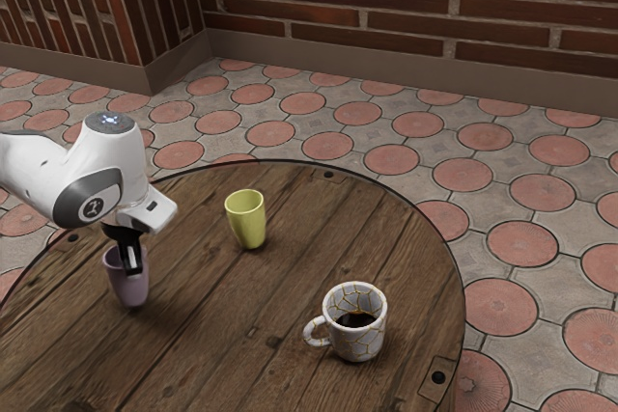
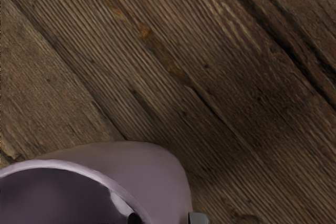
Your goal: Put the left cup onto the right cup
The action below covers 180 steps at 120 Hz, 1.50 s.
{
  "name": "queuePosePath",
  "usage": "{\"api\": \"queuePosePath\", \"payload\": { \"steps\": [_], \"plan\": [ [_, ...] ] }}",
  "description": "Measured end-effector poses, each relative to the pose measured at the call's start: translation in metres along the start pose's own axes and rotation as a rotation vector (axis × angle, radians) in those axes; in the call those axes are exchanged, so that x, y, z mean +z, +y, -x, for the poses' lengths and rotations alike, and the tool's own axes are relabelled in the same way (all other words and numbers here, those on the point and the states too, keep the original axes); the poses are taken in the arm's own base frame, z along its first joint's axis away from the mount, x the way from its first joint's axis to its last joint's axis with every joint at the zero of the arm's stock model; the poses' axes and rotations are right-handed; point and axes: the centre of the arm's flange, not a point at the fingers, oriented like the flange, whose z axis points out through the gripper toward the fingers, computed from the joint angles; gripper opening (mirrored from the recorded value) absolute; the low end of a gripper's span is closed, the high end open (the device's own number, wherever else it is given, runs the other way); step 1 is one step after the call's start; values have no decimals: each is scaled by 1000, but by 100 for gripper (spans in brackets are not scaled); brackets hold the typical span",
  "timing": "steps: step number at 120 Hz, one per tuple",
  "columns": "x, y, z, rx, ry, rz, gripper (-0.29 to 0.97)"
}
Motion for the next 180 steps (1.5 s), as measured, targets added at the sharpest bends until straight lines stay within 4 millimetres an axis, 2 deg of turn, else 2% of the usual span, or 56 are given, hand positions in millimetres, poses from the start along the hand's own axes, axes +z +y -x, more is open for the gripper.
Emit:
{"api": "queuePosePath", "payload": {
  "steps": [28,42,47,55,70,88,95,103,116,136,153,163,180],
  "plan": [
    [-3,-1,-2,-19,17,-7,-8],
    [-12,-6,-7,-30,29,-22,-9],
    [-23,-14,-11,-36,37,-36,-9],
    [-58,-29,-26,-39,59,-74,-10],
    [-107,-37,-48,-25,69,-109,-10],
    [-151,-41,-43,-45,69,-119,-10],
    [-166,-39,-53,-35,72,-120,-10],
    [-173,-36,-72,-11,68,-112,-10],
    [-179,-25,-103,37,64,-103,-11],
    [-174,-15,-153,104,60,-88,-11],
    [-155,-35,-163,98,48,-71,-11],
    [-142,-40,-170,109,46,-65,-11],
    [-143,-43,-188,141,69,-81,-11]
  ]
}}
